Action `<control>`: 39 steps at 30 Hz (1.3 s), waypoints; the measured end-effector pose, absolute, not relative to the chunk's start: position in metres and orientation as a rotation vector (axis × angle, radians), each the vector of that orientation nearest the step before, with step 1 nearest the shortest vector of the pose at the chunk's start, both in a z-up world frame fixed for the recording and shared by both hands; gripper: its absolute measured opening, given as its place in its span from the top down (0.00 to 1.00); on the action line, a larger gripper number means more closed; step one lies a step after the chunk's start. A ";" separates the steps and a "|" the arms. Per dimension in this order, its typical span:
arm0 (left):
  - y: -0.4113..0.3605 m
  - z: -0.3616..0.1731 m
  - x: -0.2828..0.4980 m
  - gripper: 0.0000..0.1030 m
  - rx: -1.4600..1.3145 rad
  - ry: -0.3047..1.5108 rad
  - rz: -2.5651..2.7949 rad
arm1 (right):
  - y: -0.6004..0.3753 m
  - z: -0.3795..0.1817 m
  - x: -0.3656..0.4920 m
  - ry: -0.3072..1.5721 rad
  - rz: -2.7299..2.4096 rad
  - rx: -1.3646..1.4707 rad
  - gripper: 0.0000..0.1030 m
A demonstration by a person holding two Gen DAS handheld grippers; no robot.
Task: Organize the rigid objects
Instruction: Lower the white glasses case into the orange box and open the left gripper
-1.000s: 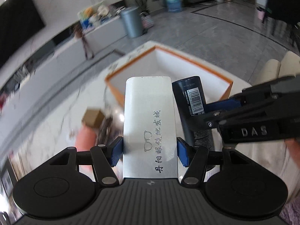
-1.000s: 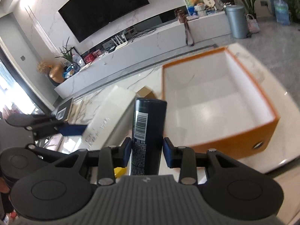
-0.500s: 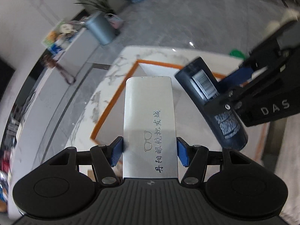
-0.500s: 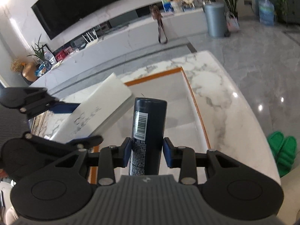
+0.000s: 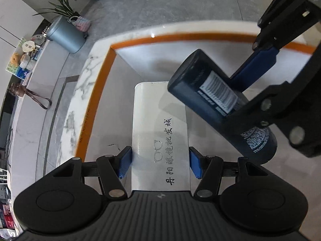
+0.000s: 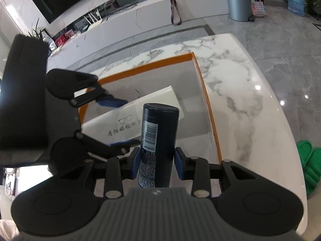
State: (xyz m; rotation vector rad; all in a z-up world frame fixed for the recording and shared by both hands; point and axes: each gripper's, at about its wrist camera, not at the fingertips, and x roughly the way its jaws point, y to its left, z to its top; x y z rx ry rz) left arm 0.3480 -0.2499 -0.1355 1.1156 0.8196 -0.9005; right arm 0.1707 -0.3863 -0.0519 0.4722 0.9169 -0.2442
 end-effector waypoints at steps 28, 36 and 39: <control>-0.244 -0.170 0.338 0.19 1.379 0.731 -0.741 | -0.369 -0.066 0.204 0.990 -0.175 0.172 0.65; -0.216 -0.098 0.327 0.21 1.146 0.718 -0.790 | -0.358 -0.057 0.200 0.993 -0.107 0.031 0.65; -0.208 -0.077 0.323 0.21 1.083 0.726 -0.774 | -0.350 -0.056 0.203 0.991 -0.059 -0.078 0.65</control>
